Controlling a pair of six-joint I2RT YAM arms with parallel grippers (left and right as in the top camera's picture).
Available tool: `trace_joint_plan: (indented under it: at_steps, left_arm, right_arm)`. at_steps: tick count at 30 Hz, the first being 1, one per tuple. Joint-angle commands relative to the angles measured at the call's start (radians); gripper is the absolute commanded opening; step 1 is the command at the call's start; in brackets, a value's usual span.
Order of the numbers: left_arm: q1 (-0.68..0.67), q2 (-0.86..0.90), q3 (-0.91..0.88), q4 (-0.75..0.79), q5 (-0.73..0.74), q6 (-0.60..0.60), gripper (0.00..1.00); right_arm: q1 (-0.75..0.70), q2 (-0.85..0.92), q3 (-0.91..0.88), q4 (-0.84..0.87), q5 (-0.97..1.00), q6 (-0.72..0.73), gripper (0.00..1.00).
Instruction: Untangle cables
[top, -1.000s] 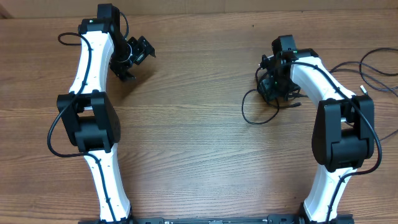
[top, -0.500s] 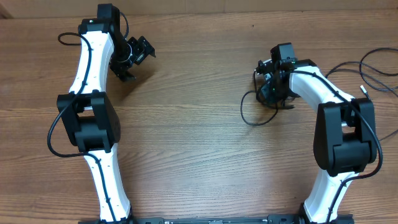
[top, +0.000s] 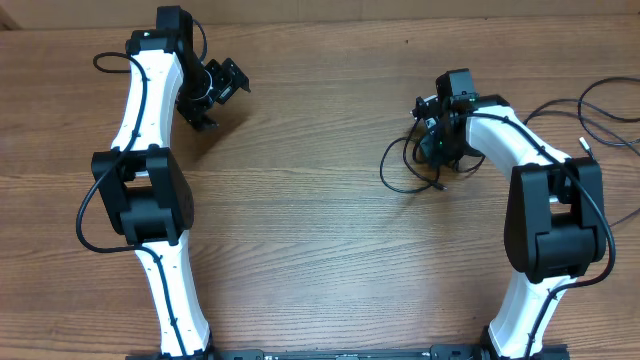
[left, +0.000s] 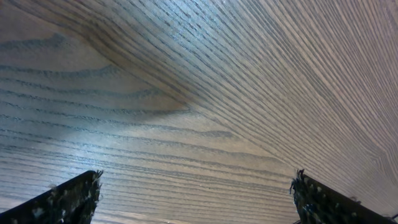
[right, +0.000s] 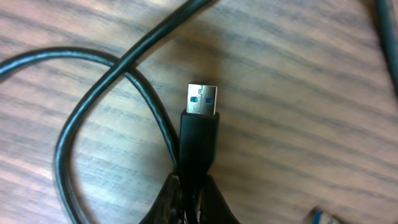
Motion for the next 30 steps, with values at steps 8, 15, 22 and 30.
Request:
trace_joint_plan:
  at_steps: [8, 15, 22, 30]
  left_arm:
    - [-0.001, -0.007, -0.006, -0.001, -0.003, 0.023, 1.0]
    - [-0.001, -0.007, -0.006, -0.001, -0.004, 0.023, 1.0]
    - [-0.001, -0.007, -0.006, -0.001, -0.003, 0.023, 0.99]
    - [-0.001, -0.007, -0.006, -0.001, -0.004, 0.023, 1.0]
  right_arm:
    - [-0.002, -0.074, 0.285, -0.153, -0.082, 0.029, 0.04]
    - [-0.004, -0.149, 0.369, -0.13, 0.196, 0.031, 0.04]
    - [-0.054, -0.151, 0.369, -0.002, 0.546, 0.153, 0.04]
    - [-0.146, -0.145, 0.367, -0.079, 0.084, 0.232, 0.29]
